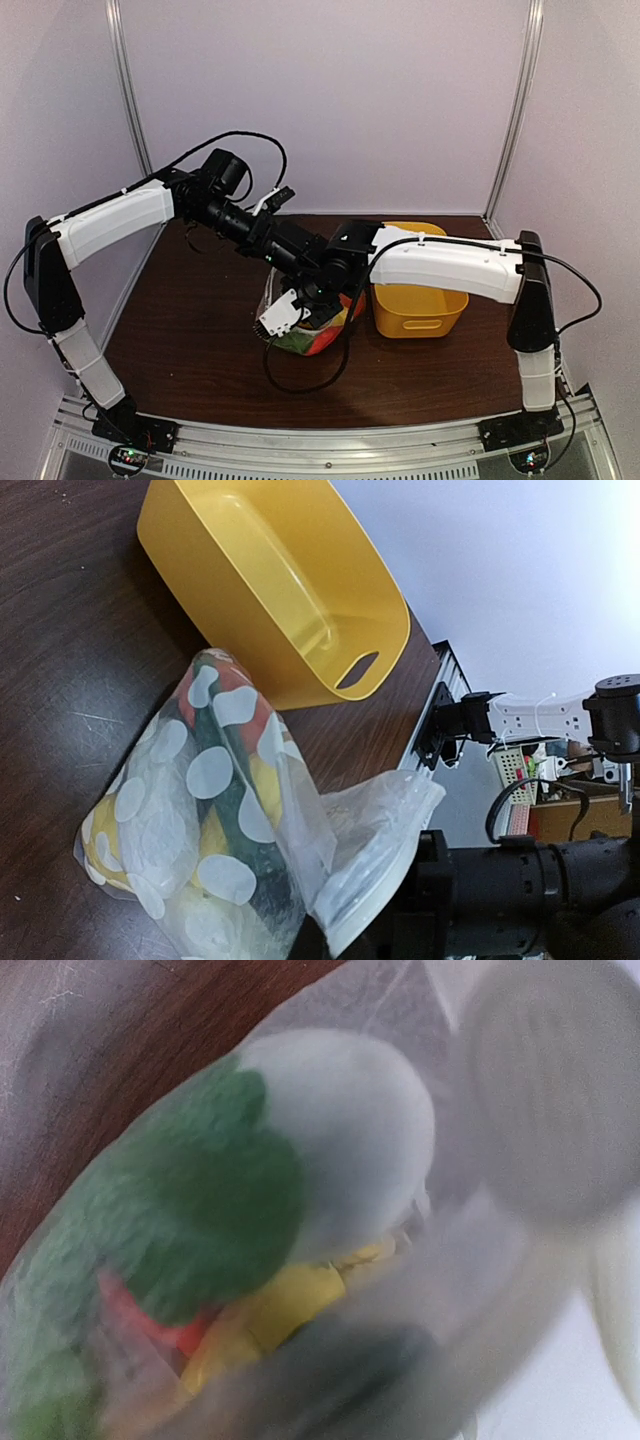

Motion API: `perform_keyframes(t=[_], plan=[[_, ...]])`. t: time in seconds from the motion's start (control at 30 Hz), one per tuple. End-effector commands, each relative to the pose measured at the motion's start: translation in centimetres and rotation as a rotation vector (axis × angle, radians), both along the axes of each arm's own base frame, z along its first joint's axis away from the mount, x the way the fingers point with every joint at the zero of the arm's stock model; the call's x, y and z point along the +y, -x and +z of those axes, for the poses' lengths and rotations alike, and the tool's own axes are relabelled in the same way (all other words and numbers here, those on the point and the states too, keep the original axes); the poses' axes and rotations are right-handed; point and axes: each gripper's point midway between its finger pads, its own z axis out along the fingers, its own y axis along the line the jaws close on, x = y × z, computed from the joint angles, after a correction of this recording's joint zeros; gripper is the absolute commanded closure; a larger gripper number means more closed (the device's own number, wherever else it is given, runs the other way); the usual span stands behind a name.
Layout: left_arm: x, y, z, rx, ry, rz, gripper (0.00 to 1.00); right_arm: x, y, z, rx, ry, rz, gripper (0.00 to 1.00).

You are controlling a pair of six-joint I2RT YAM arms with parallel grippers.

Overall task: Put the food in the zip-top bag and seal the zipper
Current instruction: Adjust the fake vegetable in the zipper food storage bag, then pass from the left arm to the right

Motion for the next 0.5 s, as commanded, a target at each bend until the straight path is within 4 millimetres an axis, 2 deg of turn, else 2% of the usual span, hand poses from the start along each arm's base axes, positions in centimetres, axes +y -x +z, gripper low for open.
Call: perform_keyframes(t=[0.0,0.1,0.23,0.37,0.47], plan=[[-0.3,0.2,2.0,-0.045,0.053,-0.025,1.0,-1.2,-0.8,-2.7,0.0,0.097,-0.071,0.78],[-0.3,0.2,1.5,-0.039,0.045,-0.025,1.0,-0.4,-0.3,0.7,0.018,-0.01,-0.08,0.7],[-0.4,-0.2,0.7,-0.042,0.028,-0.022,1.0,-0.1,1.1,5.4,0.029,-0.137,-0.053,0.53],[-0.6,-0.6,0.0,-0.037,0.018,-0.027,1.0,-0.4,1.9,7.7,0.044,-0.194,-0.046,0.48],[-0.7,-0.9,-0.5,-0.044,0.008,-0.028,1.0,-0.7,2.5,8.2,0.074,-0.208,-0.048,0.47]])
